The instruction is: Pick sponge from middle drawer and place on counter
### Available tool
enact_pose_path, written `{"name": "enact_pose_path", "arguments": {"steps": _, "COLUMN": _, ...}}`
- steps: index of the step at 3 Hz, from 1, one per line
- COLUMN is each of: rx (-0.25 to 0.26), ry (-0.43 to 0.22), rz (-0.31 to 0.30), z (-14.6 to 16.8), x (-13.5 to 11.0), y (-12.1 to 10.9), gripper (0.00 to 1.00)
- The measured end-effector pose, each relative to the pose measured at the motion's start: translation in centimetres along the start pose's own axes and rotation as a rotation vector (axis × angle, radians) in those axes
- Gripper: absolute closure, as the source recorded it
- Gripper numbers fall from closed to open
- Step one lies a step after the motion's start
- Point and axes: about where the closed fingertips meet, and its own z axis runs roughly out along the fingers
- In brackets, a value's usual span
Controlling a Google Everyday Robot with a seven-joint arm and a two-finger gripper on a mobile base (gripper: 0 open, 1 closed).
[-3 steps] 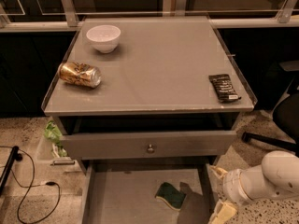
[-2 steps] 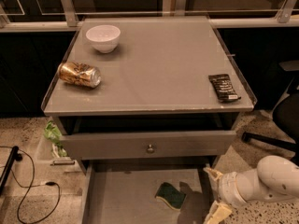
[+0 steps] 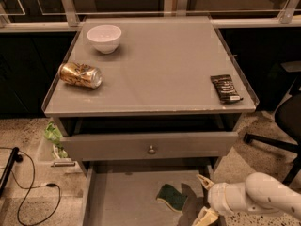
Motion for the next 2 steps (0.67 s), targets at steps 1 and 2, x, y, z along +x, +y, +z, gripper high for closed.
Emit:
{"name": "enact_pose_path", "arguments": {"steps": 1, "rx": 0.023, "ry": -0.005, "rz": 0.002, "z": 4.1, "x": 1.4, "y": 0.0, "gripper": 0.0}}
{"name": "enact_pose_path", "arguments": {"steps": 2, "rx": 0.041, "ry": -0.019, "rz": 0.015, "z": 7.4, "x": 2.5, "y": -0.6, "gripper": 0.0}}
